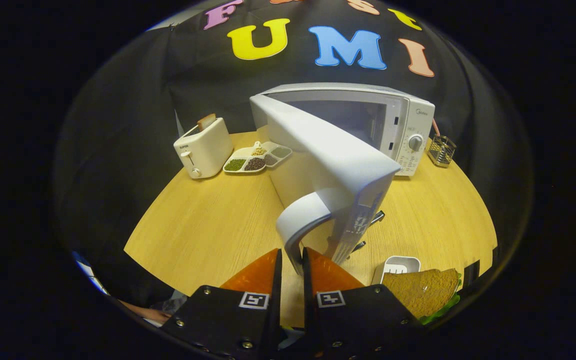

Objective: Open the microwave, put the food inside, and close the microwave door.

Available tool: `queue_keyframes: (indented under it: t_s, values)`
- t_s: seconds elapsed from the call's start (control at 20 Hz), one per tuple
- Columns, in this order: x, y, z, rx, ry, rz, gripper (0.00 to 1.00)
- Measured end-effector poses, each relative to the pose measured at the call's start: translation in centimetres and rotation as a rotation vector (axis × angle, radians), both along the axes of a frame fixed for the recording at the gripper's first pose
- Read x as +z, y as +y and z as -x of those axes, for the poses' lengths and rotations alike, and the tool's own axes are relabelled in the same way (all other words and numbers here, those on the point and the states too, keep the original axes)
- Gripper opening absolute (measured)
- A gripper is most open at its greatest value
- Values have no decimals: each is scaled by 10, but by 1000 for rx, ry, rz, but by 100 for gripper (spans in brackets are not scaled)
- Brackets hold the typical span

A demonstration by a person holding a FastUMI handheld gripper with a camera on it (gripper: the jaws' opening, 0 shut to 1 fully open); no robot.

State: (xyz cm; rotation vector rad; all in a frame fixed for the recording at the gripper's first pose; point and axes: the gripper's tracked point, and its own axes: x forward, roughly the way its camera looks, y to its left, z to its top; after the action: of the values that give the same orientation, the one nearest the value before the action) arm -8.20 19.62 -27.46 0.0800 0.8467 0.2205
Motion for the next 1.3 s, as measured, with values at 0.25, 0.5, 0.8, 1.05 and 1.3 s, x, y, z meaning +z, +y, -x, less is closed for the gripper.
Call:
queue_keyframes:
  t_s: [0.25, 0.5, 0.8, 1.05, 1.3]
  values:
    - [4, 20, 7, 45, 8, 0, 22]
    - [8, 50, 20, 143, 14, 4, 22]
    - [10, 92, 42, 324, 12, 25, 23]
    - [16, 143, 61, 534, -11, -20, 23]
    - [30, 187, 85, 704, 0, -172, 22]
